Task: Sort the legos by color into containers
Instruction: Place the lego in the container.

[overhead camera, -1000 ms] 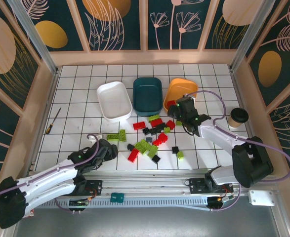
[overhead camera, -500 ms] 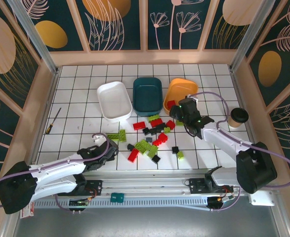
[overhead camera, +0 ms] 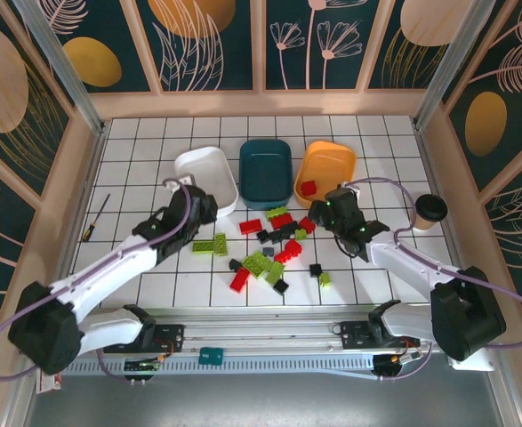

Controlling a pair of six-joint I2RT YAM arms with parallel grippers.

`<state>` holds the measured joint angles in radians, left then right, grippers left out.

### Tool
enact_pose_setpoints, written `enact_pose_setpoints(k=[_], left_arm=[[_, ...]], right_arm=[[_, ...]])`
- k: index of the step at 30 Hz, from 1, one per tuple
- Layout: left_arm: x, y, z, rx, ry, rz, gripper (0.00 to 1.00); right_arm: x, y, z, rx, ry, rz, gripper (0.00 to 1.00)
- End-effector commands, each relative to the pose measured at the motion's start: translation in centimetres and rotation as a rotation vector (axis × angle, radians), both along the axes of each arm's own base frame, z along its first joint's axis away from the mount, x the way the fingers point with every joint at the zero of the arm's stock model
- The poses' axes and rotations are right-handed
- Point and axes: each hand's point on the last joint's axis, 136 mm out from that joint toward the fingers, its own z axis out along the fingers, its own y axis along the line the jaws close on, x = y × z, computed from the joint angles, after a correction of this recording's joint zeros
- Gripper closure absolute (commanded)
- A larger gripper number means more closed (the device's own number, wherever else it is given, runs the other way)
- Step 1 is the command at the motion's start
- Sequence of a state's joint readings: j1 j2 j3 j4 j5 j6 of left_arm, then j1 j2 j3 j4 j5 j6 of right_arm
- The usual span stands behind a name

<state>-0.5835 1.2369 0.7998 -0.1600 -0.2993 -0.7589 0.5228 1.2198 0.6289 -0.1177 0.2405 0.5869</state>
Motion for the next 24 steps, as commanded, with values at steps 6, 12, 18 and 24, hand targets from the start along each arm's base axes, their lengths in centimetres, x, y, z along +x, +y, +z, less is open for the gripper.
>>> enact_pose_setpoints(k=[6,12,18,24], left_arm=[[7.2,-0.4,-2.0,0.078,0.055,-0.01,0.61],[9.7,-0.5,-2.7,0.097,0.083,0.002,0.34],[8.3,-2.1,2.7,-0.027,-0.014,-0.082,0.21],[2.2,-4.0,4.3,-0.067,-0.066,-0.183,0.02]], right_arm=[[-2.5,0.3,-1.6,0.005,0.052,0.021,0.25],[-4.2,0.0,-2.4,-0.007,0.106,0.04,0.25],[-7.1,-0.5,-3.7,-0.002,0.197,0.053,0.25],[-11.0,-1.0,-5.9,-0.013,0.326,0.054,0.28]])
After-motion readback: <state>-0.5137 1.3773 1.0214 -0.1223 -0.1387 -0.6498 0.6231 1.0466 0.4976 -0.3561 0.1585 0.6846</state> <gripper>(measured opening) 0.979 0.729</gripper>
